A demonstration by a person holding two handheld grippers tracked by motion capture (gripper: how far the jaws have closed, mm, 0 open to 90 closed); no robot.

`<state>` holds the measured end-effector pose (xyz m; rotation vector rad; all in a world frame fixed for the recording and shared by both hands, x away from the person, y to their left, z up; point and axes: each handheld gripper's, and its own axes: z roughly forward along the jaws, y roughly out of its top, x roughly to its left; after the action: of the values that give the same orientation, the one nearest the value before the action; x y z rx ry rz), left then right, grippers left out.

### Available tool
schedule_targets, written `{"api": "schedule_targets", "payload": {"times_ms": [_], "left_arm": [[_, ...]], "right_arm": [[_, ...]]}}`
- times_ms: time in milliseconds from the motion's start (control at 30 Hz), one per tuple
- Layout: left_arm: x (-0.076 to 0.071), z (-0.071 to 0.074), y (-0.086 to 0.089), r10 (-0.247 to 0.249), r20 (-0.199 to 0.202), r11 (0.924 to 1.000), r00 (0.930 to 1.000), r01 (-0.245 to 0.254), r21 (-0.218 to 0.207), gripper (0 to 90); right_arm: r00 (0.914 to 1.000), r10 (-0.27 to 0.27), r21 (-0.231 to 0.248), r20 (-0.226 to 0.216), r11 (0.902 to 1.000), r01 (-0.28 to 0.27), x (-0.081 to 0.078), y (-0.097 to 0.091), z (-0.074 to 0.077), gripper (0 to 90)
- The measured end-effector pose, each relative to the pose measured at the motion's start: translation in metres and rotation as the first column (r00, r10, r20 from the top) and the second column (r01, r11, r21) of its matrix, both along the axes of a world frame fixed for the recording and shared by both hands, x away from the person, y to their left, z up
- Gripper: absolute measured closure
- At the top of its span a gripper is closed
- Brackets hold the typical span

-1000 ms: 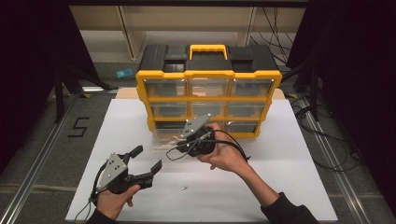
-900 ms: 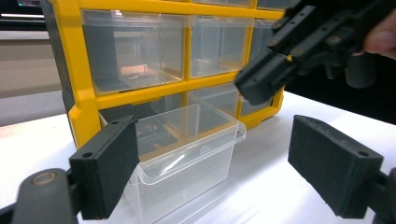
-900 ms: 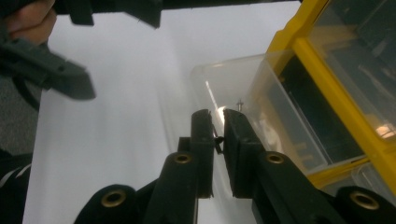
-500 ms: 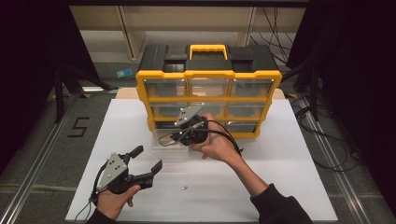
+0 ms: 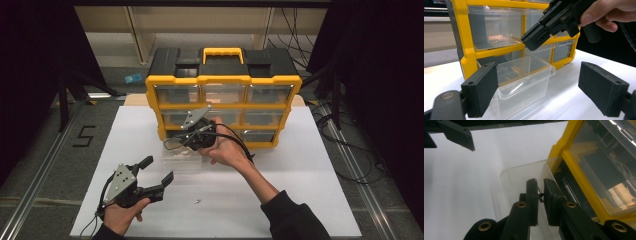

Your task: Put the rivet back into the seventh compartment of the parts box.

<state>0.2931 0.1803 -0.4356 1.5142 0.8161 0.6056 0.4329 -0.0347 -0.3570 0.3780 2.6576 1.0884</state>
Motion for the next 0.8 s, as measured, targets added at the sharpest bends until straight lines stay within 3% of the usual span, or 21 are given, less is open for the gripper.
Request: {"api": "schedule_targets", "payload": {"times_ms": [533,667,700,800], "left_arm": [[0.0,0.0,0.0,0.0,0.002,1.0,1.0,0.0,0.001,15.8],[0.0,0.0,0.0,-0.001,0.002,1.0,1.0,0.001,0.0,15.8],[0.0,0.0,0.001,0.0,0.002,1.0,1.0,0.0,0.001,15.8],[0.0,0.0,0.001,0.001,0.003,1.0,1.0,-0.001,-0.001,15.8]], "right_arm": [[0.9996,-0.006,-0.08,-0.026,0.9967,0.004,0.008,0.013,-0.018,81.2],[0.9991,-0.027,-0.069,-0.034,0.9973,0.024,0.007,0.012,-0.017,68.4],[0.9994,-0.03,-0.067,-0.015,0.9973,0.029,0.006,0.011,-0.015,65.1],[1.0,0.0,-0.043,0.0,0.9991,0.0,-0.002,0.008,-0.01,54.8]]}}
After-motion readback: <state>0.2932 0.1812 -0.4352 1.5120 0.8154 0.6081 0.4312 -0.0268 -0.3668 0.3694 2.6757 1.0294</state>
